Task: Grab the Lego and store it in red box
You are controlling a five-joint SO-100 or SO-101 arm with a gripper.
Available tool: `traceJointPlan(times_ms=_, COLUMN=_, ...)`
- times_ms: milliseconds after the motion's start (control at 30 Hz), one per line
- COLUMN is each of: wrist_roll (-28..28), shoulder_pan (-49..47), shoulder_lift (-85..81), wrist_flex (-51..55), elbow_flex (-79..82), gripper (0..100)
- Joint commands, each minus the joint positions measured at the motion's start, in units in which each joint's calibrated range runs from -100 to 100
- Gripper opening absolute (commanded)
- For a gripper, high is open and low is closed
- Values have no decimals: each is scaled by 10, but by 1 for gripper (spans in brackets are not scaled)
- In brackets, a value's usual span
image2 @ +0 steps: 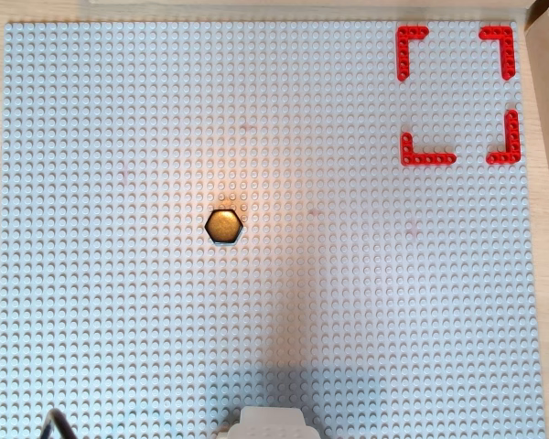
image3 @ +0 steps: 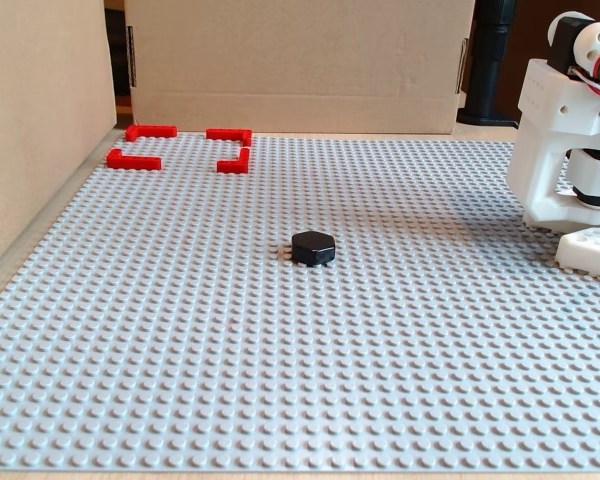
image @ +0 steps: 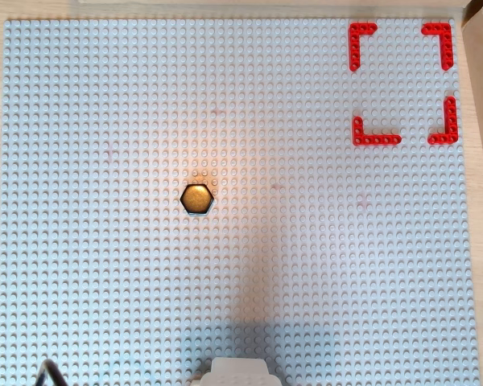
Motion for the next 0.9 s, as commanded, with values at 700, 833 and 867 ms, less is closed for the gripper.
traceJointPlan(times_ms=700, wrist_roll=4, shoulder_pan=-2, shoulder_lift=-3, wrist_flex=0, elbow_flex=3, gripper=2)
traceJointPlan(times_ms=833, wrist_roll=1, shoulder_pan=-2, shoulder_lift=-3, wrist_flex=1, elbow_flex=-2, gripper=2)
traceJointPlan(times_ms=867, wrist_roll=1, shoulder_pan=-2, shoulder_lift=-1, wrist_flex=1, elbow_flex=-4, gripper=2)
